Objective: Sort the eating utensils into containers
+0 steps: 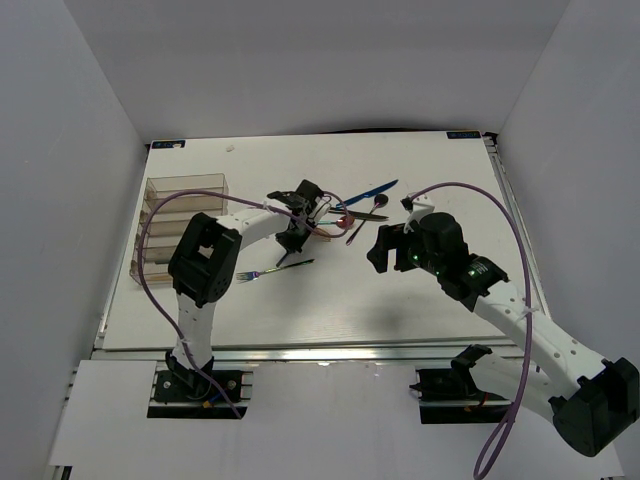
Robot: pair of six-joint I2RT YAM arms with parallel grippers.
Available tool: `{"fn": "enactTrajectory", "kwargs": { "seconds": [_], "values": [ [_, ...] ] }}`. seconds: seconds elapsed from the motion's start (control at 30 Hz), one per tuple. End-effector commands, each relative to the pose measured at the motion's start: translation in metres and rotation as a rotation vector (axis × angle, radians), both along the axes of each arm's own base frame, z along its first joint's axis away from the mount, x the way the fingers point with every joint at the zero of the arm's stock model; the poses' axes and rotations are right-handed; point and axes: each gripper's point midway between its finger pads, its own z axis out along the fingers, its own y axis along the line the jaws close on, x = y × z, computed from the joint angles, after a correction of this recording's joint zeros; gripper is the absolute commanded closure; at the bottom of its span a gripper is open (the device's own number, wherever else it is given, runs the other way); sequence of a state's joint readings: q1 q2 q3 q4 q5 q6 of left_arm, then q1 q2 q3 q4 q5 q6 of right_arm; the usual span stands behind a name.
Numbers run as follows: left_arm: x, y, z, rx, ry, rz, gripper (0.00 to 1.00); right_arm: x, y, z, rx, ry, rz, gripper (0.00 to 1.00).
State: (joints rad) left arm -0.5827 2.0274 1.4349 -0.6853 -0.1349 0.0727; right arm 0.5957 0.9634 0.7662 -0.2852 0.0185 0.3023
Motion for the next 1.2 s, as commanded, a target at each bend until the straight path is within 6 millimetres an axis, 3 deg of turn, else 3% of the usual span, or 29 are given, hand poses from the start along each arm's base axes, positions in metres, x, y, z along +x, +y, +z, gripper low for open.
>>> {"fn": "enactTrajectory", "kwargs": {
  "seconds": [0.0, 0.03, 0.47, 0.7, 0.93, 1.17],
  "values": [
    [-0.003, 0.019, 0.010, 0.176, -0.016, 0.044, 1.00, 0.001, 0.001, 0.009, 0.013, -0.036, 0.014, 0.11],
    [0.003, 0.020, 0.018, 0.198, -0.045, 0.053, 1.00, 0.001, 0.002, 0.009, 0.015, -0.036, 0.015, 0.11],
    [-0.011, 0.006, 0.043, 0.145, 0.019, 0.012, 1.00, -0.005, 0.006, 0.009, 0.030, -0.020, 0.045, 0.11],
    [-0.043, 0.009, 0.038, 0.139, 0.098, -0.001, 1.00, -0.007, 0.004, 0.012, 0.035, -0.026, 0.044, 0.11],
    [-0.063, 0.022, 0.046, 0.156, 0.098, 0.053, 1.00, -0.009, 0.007, 0.019, 0.056, -0.032, 0.054, 0.11],
    [-0.087, 0.022, 0.059, 0.069, 0.096, 0.062, 1.00, -0.011, 0.010, 0.021, 0.070, -0.025, 0.068, 0.12]
  ]
}}
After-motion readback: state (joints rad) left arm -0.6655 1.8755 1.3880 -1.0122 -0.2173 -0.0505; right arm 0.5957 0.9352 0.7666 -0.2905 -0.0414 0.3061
